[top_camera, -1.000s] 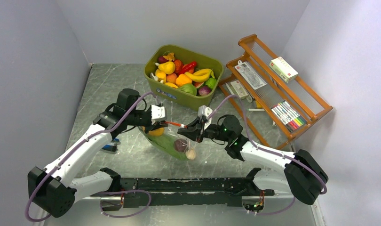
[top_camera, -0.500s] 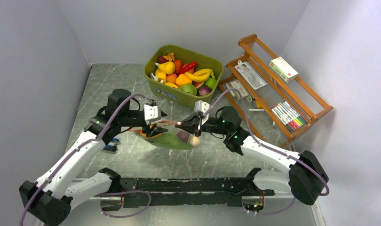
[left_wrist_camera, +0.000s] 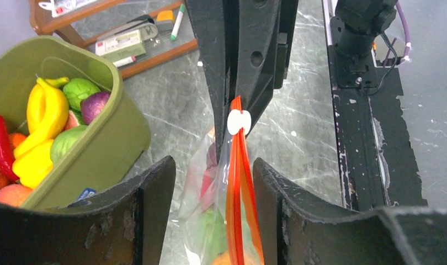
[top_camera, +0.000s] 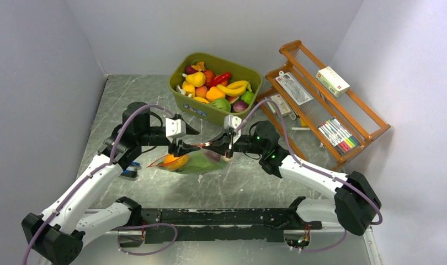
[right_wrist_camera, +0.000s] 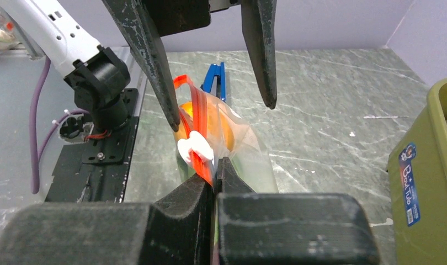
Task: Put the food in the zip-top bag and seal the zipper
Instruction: Zip the zipper food storage bag at the center of the board.
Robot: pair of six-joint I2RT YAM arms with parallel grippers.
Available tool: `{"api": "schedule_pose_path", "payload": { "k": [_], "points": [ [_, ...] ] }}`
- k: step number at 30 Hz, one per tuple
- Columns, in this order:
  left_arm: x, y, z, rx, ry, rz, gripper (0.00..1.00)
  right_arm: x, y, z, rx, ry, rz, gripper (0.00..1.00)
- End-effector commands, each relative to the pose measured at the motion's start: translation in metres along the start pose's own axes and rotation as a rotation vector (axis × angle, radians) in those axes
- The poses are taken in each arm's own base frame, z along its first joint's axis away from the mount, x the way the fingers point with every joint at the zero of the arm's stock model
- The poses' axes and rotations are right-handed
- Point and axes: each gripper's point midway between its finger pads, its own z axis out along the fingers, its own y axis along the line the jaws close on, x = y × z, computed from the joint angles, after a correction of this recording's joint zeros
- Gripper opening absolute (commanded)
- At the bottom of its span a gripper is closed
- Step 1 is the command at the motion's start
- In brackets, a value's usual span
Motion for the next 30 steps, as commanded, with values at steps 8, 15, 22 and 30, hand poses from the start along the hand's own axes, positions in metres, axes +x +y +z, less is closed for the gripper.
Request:
{"api": "schedule_pose_path", "payload": {
  "k": [8, 15, 22, 30],
  "points": [
    [-0.034, -0.001, 0.004, 0.024, -0.119, 0.107, 0.56, -0.024, -0.012, 0.017, 0.039, -0.034, 0.133, 0.00],
    [-0.026, 0.002, 0.011, 0.015, -0.080, 0.115, 0.50, -0.021, -0.014, 0.021, 0.041, -0.031, 0.177, 0.00],
    [-0.020, 0.003, 0.017, 0.029, -0.052, 0.129, 0.43, -0.022, -0.013, 0.022, 0.037, -0.033, 0.177, 0.00],
    [-0.019, 0.004, 0.018, 0.025, -0.042, 0.128, 0.15, -0.014, -0.014, 0.021, 0.045, -0.011, 0.174, 0.00]
  ]
}}
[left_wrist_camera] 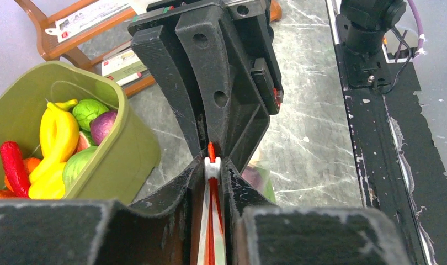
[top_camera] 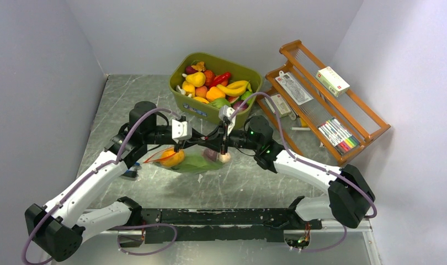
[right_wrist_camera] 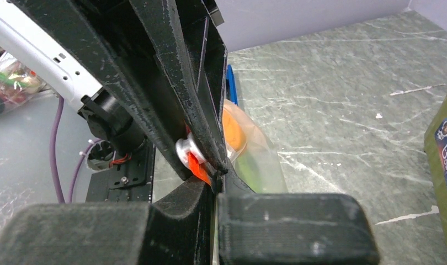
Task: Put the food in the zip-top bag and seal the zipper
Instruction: Zip the zipper food storage bag at the center of the board.
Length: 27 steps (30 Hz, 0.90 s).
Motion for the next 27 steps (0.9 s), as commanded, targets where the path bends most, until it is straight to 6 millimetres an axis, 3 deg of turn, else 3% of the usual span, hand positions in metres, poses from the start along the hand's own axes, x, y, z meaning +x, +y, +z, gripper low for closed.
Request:
{"api": "schedule_pose_path", "payload": {
  "k": [1, 4, 13, 27],
  "points": [
    [-0.014, 0.003, -0.001, -0.008, -0.013, 0.043, 0.13, -0.012, 0.000, 0.002, 0.001, -0.027, -0.035, 0.00],
    [-0.011, 0.003, -0.002, -0.011, 0.002, 0.036, 0.07, -0.010, 0.000, -0.001, 0.006, -0.026, -0.051, 0.00],
    [0.000, -0.001, -0.006, -0.017, 0.044, 0.019, 0.07, -0.022, 0.004, -0.009, 0.019, -0.061, -0.130, 0.00],
    [0.014, -0.007, -0.010, 0.003, 0.109, 0.006, 0.07, -0.023, 0.013, -0.018, -0.005, -0.076, -0.178, 0.00]
  ]
}}
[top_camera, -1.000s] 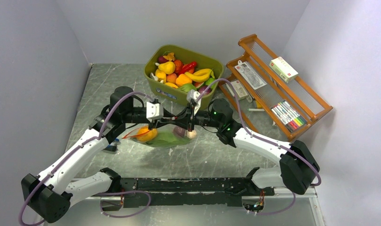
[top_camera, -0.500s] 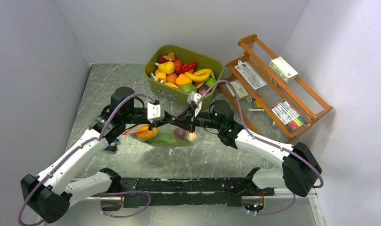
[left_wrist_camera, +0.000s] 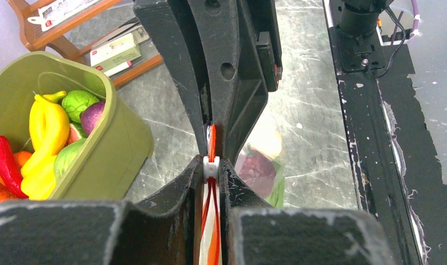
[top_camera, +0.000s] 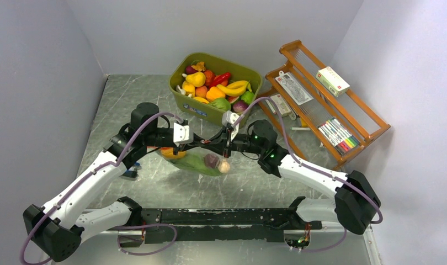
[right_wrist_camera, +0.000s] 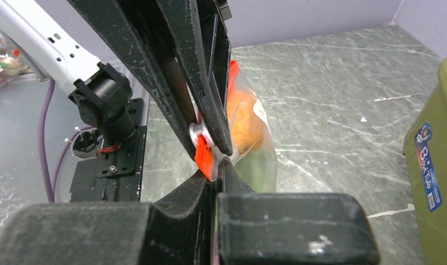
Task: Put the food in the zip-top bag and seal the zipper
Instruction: Zip the zipper food storage bag at the center of the board.
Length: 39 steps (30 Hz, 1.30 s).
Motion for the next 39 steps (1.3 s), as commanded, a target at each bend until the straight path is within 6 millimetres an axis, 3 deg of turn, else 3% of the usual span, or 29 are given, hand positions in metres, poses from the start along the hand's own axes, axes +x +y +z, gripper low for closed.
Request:
{"api": "schedule_pose_path", "payload": {
  "k": [1, 11, 16, 21, 25, 26, 29, 33, 35, 39],
  "points": [
    [0.006, -0.001, -0.006, -0.002, 0.058, -0.002, 0.07, -0.026, 0.005, -0.007, -0.009, -0.080, -0.093, 0.00],
    [0.017, -0.003, -0.005, 0.009, 0.091, -0.015, 0.07, -0.025, 0.008, -0.013, -0.006, -0.083, -0.119, 0.00],
    [0.019, -0.004, -0.005, 0.007, 0.091, -0.017, 0.07, -0.012, 0.004, -0.013, 0.008, -0.031, -0.115, 0.00],
    [0.027, -0.004, -0.005, 0.005, 0.122, -0.025, 0.07, -0.023, 0.003, -0.025, 0.062, -0.058, -0.143, 0.00],
    [0.020, -0.004, -0.003, 0.011, 0.083, -0.018, 0.07, -0.016, 0.008, -0.023, 0.016, -0.017, -0.149, 0.00],
    [0.016, -0.005, -0.002, 0.019, 0.069, -0.014, 0.07, -0.011, 0.009, -0.021, 0.003, -0.003, -0.141, 0.01],
    [0.009, -0.005, 0.000, 0.036, 0.038, -0.008, 0.07, -0.006, 0.010, -0.018, -0.012, 0.017, -0.133, 0.32],
    [0.007, -0.004, 0.001, 0.045, 0.038, -0.004, 0.07, -0.016, 0.011, -0.014, -0.019, 0.024, -0.177, 0.50],
    [0.006, -0.003, 0.000, 0.049, 0.041, -0.003, 0.07, -0.017, 0.012, -0.011, -0.033, 0.046, -0.193, 0.51],
    [0.003, -0.004, 0.001, 0.049, 0.025, 0.004, 0.07, -0.019, 0.010, -0.008, -0.036, 0.049, -0.203, 0.40]
  ]
}}
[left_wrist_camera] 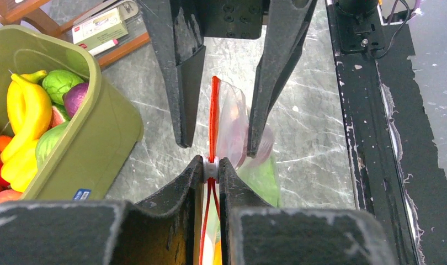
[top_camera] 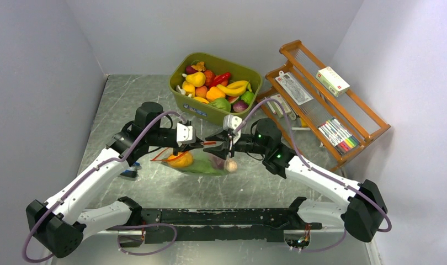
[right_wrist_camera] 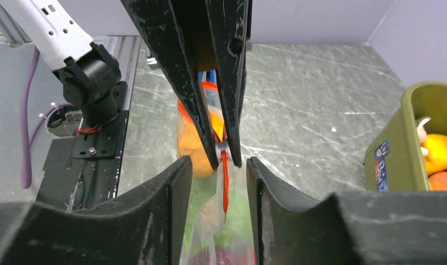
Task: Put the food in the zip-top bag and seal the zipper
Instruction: Zip the zipper food storage bag at the center of the board.
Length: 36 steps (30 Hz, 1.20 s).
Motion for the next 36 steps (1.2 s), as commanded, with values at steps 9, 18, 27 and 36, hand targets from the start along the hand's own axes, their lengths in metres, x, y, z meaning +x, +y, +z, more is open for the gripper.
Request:
{"api": "schedule_pose_path", "payload": {
  "k": [9, 18, 27, 36],
  "points": [
    [-0.015, -0.003, -0.001, 0.032, -0.051, 0.029, 0.07, 0.001, -0.007, 0.003, 0.014, 0.051, -0.037, 0.28],
    [-0.009, -0.005, -0.001, 0.024, -0.040, 0.021, 0.07, -0.015, -0.007, -0.004, 0.049, -0.021, -0.064, 0.00],
    [-0.003, -0.007, -0.008, -0.006, -0.007, 0.026, 0.07, -0.033, -0.008, -0.017, 0.106, -0.112, -0.133, 0.00],
    [0.001, -0.007, -0.011, -0.009, 0.026, 0.026, 0.07, -0.037, -0.018, -0.027, 0.185, -0.107, -0.165, 0.00]
  ]
}}
